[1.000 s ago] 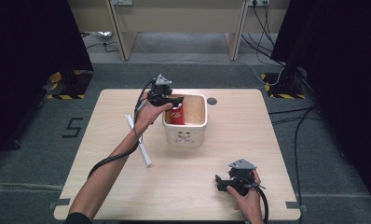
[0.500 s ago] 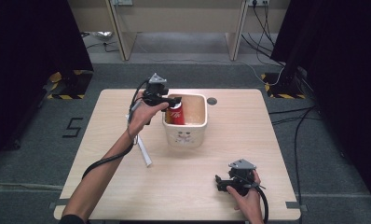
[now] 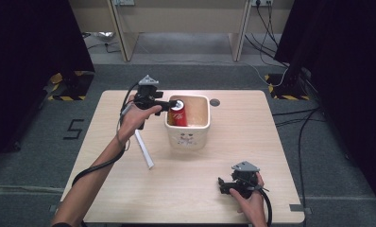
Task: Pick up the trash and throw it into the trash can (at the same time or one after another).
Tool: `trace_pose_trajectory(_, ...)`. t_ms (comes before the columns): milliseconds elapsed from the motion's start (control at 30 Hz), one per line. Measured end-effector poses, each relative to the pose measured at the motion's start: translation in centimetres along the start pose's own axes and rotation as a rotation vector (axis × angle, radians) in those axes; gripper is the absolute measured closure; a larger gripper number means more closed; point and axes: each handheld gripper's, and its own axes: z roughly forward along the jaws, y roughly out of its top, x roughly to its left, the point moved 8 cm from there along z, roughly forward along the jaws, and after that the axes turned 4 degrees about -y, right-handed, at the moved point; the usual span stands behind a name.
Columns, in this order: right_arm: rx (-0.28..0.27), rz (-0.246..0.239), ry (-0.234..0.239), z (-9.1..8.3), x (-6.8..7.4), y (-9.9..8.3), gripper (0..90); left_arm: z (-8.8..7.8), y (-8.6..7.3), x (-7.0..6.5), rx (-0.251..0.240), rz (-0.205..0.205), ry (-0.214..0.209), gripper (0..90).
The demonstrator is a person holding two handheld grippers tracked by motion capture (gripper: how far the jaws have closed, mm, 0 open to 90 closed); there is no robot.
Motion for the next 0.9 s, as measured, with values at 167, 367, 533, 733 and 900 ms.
trace_pose_trajectory(167,0.001,0.002,0.001,0.0,0.0,0.0,0.5,-1.1,-0.8,0.7,-0.010,-0.018,-0.001,25.1)
trace_pose_trajectory(367,0.000,0.001,0.001,0.0,0.0,0.0,0.5,-2.4,-2.1,1.6,-0.018,-0.032,0.012,25.1)
trace_pose_trajectory(533,0.000,0.001,0.000,0.0,0.0,0.0,0.5,-3.4,-3.2,2.7,-0.024,-0.042,0.036,25.2)
trace_pose_trajectory(733,0.000,0.001,0.000,0.0,0.1,0.0,0.5,-4.1,-5.1,3.7,-0.023,-0.056,0.076,25.8)
trace_pose_trajectory(900,0.001,0.002,0.000,0.0,0.1,0.0,0.5,-4.2,-7.3,4.4,-0.008,-0.076,0.096,26.6)
